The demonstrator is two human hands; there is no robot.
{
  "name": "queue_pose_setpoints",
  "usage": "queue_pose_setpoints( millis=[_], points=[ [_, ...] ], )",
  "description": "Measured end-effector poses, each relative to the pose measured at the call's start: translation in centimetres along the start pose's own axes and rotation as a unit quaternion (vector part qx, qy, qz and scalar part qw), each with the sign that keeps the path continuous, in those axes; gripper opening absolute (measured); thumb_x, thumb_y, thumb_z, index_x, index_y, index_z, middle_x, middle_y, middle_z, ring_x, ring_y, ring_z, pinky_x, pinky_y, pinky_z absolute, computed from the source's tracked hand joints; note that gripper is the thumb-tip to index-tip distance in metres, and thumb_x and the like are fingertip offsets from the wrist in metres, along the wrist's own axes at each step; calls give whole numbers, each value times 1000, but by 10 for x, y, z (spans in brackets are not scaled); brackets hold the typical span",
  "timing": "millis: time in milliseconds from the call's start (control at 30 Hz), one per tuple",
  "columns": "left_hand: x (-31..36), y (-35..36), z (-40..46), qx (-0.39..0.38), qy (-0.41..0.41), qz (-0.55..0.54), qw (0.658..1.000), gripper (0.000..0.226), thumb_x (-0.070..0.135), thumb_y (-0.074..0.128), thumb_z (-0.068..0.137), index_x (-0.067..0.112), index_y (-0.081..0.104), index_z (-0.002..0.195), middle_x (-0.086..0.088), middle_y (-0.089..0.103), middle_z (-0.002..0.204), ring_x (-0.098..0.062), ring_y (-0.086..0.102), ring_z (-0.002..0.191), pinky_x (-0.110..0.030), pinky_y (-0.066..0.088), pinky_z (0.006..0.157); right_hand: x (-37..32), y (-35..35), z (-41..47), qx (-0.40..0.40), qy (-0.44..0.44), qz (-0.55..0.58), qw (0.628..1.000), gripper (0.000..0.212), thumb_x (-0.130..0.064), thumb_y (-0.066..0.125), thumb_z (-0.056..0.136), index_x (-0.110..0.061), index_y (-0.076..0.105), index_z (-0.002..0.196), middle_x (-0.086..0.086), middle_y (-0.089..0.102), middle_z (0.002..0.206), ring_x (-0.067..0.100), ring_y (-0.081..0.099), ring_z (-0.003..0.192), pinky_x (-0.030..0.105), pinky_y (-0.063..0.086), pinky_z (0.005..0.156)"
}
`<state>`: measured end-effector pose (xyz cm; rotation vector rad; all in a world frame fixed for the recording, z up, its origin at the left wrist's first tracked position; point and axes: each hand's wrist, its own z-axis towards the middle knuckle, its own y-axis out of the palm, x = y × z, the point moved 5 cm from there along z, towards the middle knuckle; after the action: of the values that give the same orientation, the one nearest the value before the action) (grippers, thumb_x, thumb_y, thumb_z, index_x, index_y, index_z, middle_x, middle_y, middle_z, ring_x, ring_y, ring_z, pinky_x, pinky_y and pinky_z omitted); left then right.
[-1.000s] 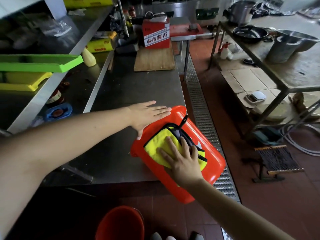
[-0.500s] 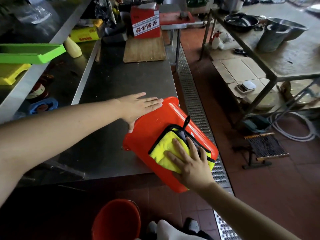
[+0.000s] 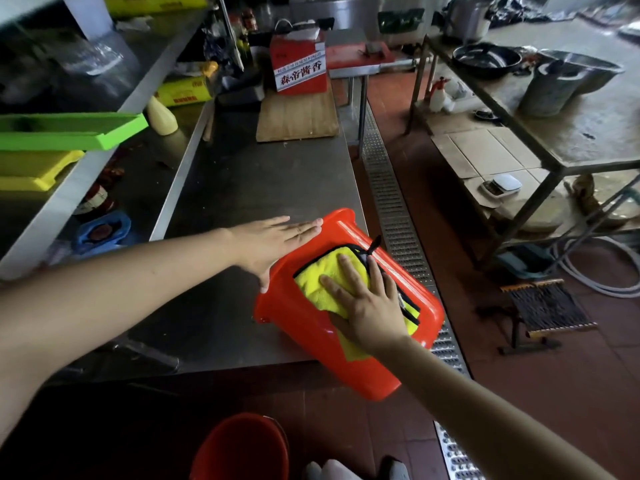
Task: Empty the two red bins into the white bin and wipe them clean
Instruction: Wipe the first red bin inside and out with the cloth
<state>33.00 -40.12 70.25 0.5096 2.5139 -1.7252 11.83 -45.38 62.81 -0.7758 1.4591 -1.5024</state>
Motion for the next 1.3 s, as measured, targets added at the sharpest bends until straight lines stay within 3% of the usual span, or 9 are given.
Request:
queue_pose_setpoints(
  millis=[167, 367, 633, 733, 800, 867, 967, 1133, 1300],
  points=[
    [1, 7, -4, -5, -26, 1, 1000, 164, 71, 83, 43, 19, -31, 148, 5, -36, 156, -13, -14, 149, -44, 4, 122, -6, -7, 44, -29, -32, 10, 999, 71, -68, 46, 88, -57, 15, 151, -10, -4, 168, 41, -1, 152, 60, 21, 116],
    [3, 9, -7, 9, -36, 19, 999, 160, 73, 80, 46, 20, -30, 149, 4, -38, 155, -15, -20, 147, -45, 2, 122, 29, -4, -8, -36, -91, -18, 995, 75, -68, 40, 82, -54, 17, 153, -9, 1, 168, 37, 8, 153, 58, 30, 111],
    [9, 20, -19, 20, -54, -2, 998, 160, 71, 83, 47, 21, -30, 149, 4, -39, 155, -17, -20, 147, -45, -2, 119, 65, -3, -82, -19, -119, -3, 993, 72, -50, 59, 76, -48, 42, 146, -5, 22, 165, 42, 27, 147, 58, 40, 102],
    [14, 24, -27, 29, -49, -45, 997, 141, 72, 72, 64, 24, -28, 150, 8, -36, 156, -10, -19, 147, -36, -8, 116, 59, -6, -78, -18, -125, 3, 992, 68, -50, 60, 78, -47, 46, 144, -4, 26, 164, 42, 29, 146, 58, 42, 99],
    [17, 21, -32, 58, -58, -112, 990, 105, 63, 55, 86, 30, -19, 153, 15, -26, 159, -4, -10, 148, -30, 1, 118, 51, -9, -66, -22, -122, 1, 992, 67, -54, 58, 80, -48, 44, 146, -5, 25, 164, 42, 29, 146, 59, 42, 98],
    [20, 10, -35, 125, -109, -210, 964, 69, 39, 46, 100, 32, 8, 157, 17, 4, 163, -4, 17, 147, -26, 20, 118, 41, -11, -54, -34, -120, -10, 992, 67, -57, 55, 83, -51, 39, 147, -7, 21, 165, 43, 28, 146, 60, 42, 98],
    [23, -11, -30, 245, -219, -290, 899, 46, 23, 51, 101, 16, 45, 147, -2, 51, 145, -16, 52, 128, -24, 40, 106, 26, -9, -42, -36, -125, -29, 991, 68, -59, 57, 80, -50, 41, 146, -5, 23, 165, 45, 32, 143, 60, 43, 96],
    [15, -7, -20, 240, -329, -347, 845, 36, 9, 56, 98, 2, 58, 133, -12, 57, 121, -22, 60, 110, -18, 39, 94, 8, -3, -27, -36, -123, -43, 991, 69, -63, 53, 82, -52, 35, 148, -6, 20, 166, 45, 31, 143, 61, 43, 96],
    [5, 0, -26, 213, -325, -358, 849, 37, 20, 61, 97, 9, 61, 132, -5, 56, 111, -19, 57, 105, -23, 41, 93, -10, -6, 18, -26, -118, -18, 993, 67, -65, 47, 88, -54, 26, 150, -9, 10, 167, 42, 19, 149, 59, 37, 104]
  ],
)
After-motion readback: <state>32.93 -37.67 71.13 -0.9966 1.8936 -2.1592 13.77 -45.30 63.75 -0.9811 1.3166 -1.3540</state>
